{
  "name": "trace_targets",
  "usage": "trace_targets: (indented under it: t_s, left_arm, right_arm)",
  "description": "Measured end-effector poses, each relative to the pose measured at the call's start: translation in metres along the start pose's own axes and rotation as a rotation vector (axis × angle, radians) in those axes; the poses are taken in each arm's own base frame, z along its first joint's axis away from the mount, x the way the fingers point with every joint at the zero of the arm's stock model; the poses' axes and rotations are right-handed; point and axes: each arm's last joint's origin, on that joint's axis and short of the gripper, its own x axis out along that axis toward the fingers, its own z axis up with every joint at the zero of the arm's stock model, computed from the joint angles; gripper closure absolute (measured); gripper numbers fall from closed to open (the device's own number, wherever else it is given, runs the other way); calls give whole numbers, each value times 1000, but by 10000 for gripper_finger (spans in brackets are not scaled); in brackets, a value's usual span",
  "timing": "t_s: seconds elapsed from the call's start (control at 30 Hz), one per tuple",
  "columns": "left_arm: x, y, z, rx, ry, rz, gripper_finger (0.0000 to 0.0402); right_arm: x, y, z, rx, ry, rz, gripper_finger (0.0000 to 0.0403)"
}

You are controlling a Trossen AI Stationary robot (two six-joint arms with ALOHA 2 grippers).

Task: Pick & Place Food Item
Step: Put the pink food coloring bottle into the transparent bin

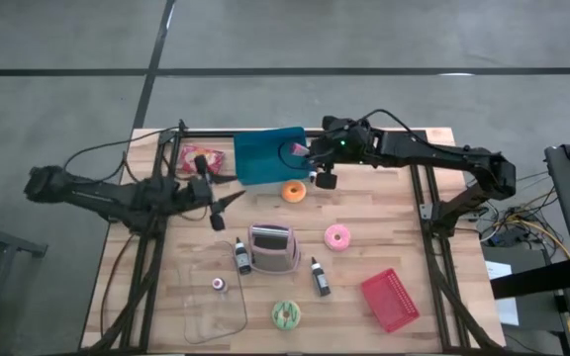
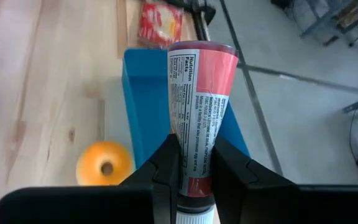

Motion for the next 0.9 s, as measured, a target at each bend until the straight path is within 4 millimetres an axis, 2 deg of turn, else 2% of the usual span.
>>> trace_targets:
  t_s: [0.17, 0.5, 0.63, 0.9]
  left_arm:
    - [10, 18, -4, -24, -24, 6, 227]
    - [32, 30, -6, -32, 25, 27, 227]
    - [41, 36, -7, 8, 79, 47, 227]
    - [50, 52, -7, 19, 135, 104, 227]
  right_arm:
    - [8, 4, 16, -20, -38, 36, 349]
    - [33, 16, 44, -101, -55, 69, 349]
    - [33, 13, 53, -107, -64, 67, 349]
    - [29, 12, 55, -109, -65, 67, 349]
